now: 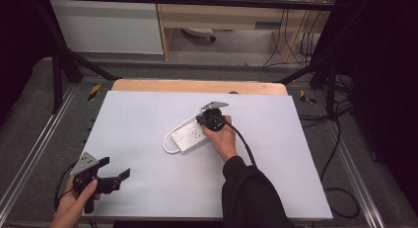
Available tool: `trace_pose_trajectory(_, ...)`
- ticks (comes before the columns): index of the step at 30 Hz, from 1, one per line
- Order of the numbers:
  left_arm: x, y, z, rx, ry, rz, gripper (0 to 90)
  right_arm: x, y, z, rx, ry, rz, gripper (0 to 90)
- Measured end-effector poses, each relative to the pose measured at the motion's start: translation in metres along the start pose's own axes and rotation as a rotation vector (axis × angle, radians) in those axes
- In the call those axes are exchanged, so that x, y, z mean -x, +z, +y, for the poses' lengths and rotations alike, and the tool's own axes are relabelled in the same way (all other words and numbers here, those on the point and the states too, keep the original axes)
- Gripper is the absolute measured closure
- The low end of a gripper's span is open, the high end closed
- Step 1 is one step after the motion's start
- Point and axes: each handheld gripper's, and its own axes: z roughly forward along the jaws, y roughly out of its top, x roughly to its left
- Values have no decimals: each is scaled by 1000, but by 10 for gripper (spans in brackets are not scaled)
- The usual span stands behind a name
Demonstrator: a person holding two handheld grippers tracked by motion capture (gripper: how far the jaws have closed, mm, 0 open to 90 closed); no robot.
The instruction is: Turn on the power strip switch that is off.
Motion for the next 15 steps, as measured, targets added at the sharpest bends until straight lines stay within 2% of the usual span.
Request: trace_pose_trajectory(15, -1, 0, 0, -3, -5, 1, 68, -2, 4, -3, -9, -3, 0, 900)
